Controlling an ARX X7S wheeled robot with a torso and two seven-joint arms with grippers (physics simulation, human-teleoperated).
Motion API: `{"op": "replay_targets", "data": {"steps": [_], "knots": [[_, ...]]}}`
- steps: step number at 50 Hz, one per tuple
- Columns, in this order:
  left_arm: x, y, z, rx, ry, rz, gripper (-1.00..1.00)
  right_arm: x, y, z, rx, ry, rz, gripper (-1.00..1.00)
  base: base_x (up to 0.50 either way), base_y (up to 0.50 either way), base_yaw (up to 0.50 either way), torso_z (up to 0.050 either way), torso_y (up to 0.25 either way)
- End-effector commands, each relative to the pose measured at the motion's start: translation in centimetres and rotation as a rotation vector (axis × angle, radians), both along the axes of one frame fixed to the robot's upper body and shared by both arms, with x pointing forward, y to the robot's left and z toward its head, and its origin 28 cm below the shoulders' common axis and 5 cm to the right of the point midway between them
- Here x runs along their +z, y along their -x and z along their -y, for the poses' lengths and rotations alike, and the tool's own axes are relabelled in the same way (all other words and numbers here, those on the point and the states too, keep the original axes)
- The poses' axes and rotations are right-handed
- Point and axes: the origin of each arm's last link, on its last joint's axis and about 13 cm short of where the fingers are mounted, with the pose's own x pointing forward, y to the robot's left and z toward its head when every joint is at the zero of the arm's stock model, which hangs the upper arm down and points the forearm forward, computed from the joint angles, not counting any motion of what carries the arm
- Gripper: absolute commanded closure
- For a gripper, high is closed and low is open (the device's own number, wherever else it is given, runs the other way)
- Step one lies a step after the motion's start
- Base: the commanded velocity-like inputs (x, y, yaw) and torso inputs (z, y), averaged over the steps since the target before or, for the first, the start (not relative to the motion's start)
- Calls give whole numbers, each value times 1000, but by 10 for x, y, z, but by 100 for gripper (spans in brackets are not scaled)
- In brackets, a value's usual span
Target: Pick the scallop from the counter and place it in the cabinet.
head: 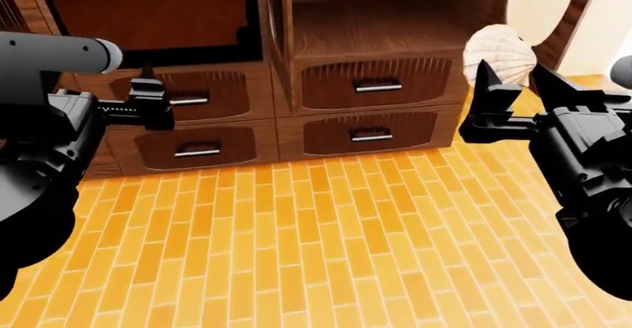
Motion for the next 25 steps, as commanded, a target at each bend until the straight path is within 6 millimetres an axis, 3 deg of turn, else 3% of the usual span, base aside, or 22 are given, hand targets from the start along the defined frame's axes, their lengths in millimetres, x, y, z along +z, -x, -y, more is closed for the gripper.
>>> {"op": "replay_targets", "data": {"steps": [1, 8, 15, 25], "knots": [[0, 1, 0, 2, 9, 9, -100, -1, 0, 0, -7, 28, 8, 100, 499, -42, 0, 0, 0], [29, 12, 12, -52, -17, 138, -100, 1, -1, -2, -12, 7, -6, 100, 495, -68, 0, 0, 1], [52, 21, 26, -124, 7, 207, -100, 6, -3, -5, -5, 20, -9, 100, 395, -297, 0, 0, 1], [62, 26, 39, -185, 32, 234, -100, 22, -4, -12, -8, 23, 7, 100, 373, -328, 0, 0, 1]]}}
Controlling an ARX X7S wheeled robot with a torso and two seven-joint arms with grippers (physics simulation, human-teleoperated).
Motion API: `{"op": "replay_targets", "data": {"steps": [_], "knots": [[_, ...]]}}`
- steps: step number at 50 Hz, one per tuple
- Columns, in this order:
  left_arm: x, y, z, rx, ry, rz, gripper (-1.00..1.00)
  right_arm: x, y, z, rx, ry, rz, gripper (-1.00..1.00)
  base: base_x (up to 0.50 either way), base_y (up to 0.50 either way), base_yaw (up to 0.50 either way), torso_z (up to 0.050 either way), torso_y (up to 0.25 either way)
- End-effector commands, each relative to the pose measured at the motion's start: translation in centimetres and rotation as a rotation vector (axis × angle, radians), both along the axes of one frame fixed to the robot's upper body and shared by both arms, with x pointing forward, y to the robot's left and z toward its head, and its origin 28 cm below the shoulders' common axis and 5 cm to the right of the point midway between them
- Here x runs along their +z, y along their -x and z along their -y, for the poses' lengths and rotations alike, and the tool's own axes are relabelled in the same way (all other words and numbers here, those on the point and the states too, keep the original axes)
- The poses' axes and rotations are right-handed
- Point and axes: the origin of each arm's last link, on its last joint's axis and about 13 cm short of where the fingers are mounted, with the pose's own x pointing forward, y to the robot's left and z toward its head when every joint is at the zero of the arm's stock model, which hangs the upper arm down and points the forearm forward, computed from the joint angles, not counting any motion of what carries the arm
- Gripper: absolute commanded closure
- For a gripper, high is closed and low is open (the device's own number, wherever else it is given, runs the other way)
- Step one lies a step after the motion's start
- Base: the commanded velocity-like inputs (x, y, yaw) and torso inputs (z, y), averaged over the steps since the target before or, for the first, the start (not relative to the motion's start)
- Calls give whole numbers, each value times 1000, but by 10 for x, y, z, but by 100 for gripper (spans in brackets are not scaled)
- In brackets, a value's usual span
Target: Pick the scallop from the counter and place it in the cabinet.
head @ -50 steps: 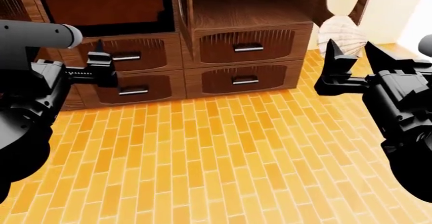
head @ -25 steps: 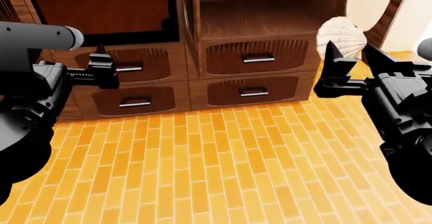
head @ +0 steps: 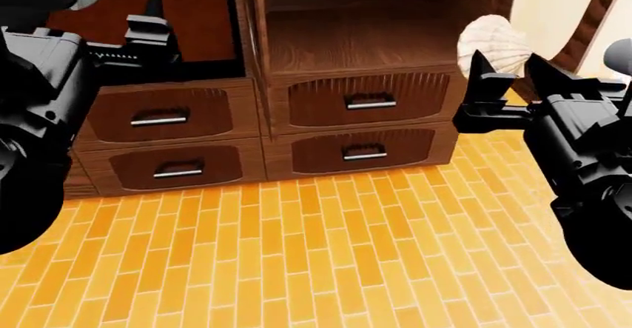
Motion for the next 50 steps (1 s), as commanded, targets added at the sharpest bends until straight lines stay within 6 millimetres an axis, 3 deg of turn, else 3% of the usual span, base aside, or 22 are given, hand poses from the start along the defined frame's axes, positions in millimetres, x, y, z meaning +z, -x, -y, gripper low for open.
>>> {"op": "replay_targets", "data": {"steps": [1, 18, 50], "knots": [[14, 9, 14, -71, 10, 49, -100, 12, -1, -5, -10, 16, 12, 100, 322, -380, 0, 0, 0], [-6, 5, 13, -71, 30, -35, -100, 14, 1, -3, -24, 15, 19, 100, 272, -416, 0, 0, 1], [-8, 4, 13, -71, 23, -41, -100, 7, 3, -3, -25, 22, 3, 100, 300, -396, 0, 0, 1]]}}
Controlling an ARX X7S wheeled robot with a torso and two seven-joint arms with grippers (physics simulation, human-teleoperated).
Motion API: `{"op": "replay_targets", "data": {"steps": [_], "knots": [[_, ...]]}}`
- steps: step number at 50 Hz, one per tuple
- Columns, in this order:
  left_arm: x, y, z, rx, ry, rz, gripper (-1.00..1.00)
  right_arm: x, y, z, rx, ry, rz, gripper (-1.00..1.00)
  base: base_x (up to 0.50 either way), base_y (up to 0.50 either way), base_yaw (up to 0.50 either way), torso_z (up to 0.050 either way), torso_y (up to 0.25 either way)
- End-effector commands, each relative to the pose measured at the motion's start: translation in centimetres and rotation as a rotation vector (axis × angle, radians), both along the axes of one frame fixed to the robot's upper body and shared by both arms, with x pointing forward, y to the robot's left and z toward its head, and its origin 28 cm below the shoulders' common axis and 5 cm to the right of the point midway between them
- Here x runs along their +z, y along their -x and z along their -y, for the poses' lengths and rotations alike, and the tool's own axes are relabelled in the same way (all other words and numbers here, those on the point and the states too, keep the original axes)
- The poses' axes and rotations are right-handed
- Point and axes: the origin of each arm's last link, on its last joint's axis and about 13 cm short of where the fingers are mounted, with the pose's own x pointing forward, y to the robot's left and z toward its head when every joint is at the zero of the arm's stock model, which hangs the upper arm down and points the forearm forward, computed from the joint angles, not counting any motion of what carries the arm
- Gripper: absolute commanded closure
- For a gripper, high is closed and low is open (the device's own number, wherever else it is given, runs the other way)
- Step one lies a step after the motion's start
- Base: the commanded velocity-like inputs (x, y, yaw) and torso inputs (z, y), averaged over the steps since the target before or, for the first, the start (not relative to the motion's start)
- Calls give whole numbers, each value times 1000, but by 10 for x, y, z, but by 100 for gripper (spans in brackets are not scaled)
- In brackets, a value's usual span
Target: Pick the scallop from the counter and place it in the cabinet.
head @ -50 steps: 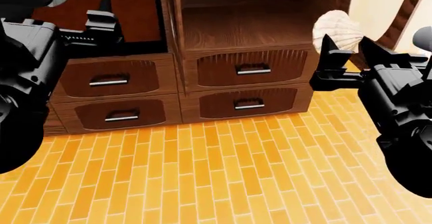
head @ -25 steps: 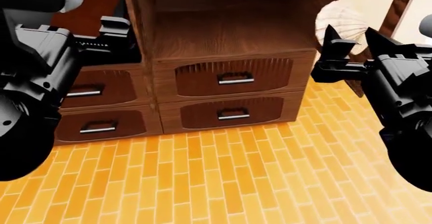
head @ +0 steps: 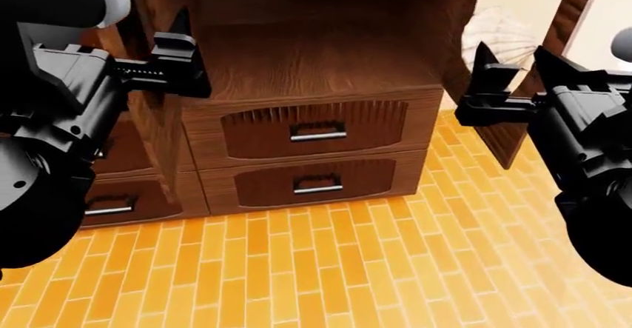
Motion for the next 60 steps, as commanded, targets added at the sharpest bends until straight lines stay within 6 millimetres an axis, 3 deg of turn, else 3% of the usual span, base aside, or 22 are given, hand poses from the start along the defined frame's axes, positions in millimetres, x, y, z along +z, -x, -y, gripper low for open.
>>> {"op": "replay_targets", "data": {"steps": [1, 15, 45, 60], "knots": [[0, 0, 0, -1, -3, -1, -100, -2, 0, 1, 0, 16, 0, 100, 308, -390, 0, 0, 0], [0, 2, -1, 5, 3, 0, -100, -3, 2, -1, 12, 32, 3, 100, 386, -284, 0, 0, 1], [-2, 1, -1, 7, -14, 3, -100, -4, 1, 0, -30, 40, 9, 100, 418, -13, 194, 0, 1], [0, 4, -1, 7, -14, 9, -100, 1, 0, 1, -102, 20, -1, 100, -218, -188, 0, 0, 1]]}}
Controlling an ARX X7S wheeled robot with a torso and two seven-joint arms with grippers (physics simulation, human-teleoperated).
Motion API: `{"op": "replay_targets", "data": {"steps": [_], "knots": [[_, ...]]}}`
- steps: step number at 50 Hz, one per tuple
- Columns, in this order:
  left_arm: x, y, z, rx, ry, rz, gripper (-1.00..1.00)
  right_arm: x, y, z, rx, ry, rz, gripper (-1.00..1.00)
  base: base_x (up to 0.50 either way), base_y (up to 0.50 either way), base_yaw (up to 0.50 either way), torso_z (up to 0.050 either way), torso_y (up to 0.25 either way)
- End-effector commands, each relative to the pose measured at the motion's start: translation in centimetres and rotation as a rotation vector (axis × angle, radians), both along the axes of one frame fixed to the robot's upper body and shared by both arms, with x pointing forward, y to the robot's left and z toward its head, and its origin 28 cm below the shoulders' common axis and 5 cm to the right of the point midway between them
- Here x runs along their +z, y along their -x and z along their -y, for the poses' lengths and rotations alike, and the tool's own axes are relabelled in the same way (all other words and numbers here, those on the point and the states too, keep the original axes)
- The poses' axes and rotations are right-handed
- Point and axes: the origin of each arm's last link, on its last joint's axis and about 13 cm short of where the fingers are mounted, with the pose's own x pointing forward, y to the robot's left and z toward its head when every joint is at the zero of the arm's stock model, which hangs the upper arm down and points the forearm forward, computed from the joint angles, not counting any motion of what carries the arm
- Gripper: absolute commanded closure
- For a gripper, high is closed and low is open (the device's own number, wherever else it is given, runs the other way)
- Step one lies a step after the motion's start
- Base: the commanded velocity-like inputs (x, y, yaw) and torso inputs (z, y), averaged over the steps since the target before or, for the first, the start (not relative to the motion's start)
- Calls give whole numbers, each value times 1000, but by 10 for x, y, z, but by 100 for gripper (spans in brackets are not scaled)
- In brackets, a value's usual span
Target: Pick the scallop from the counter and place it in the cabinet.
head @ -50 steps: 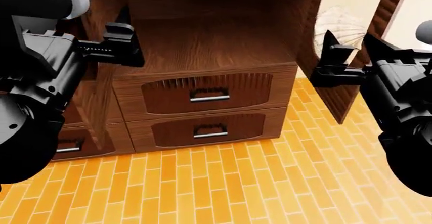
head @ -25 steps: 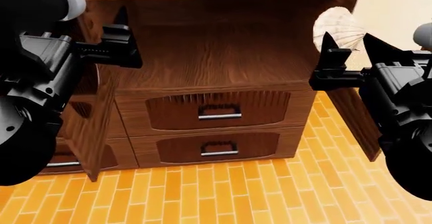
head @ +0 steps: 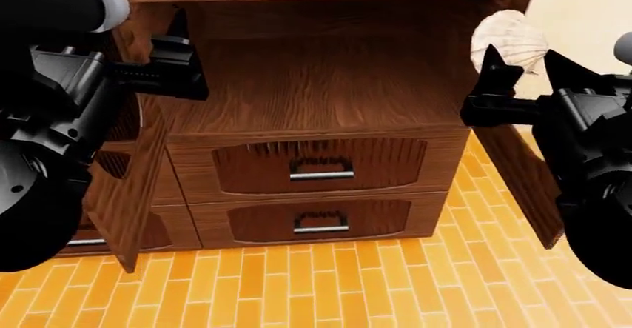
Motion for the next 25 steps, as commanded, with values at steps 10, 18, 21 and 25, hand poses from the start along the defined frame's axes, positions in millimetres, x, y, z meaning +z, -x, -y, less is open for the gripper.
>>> {"op": "replay_targets", "data": {"steps": [10, 18, 21, 25], "knots": [[1, 3, -1, -4, 5, 1, -100, 2, 1, -1, -18, 22, 13, 100, -120, -363, 0, 0, 0], [-1, 1, -1, -6, 12, -5, -100, 0, 1, -1, -5, 107, 24, 100, 138, -368, 0, 0, 0], [-1, 1, -1, -6, 15, -6, -100, -1, 1, -2, -2, 148, 29, 100, 466, -10, 0, 0, 0], [-2, 0, -1, -8, 16, -8, -100, -1, 0, -3, 4, 168, 31, 100, 474, 152, 0, 0, 0]]}}
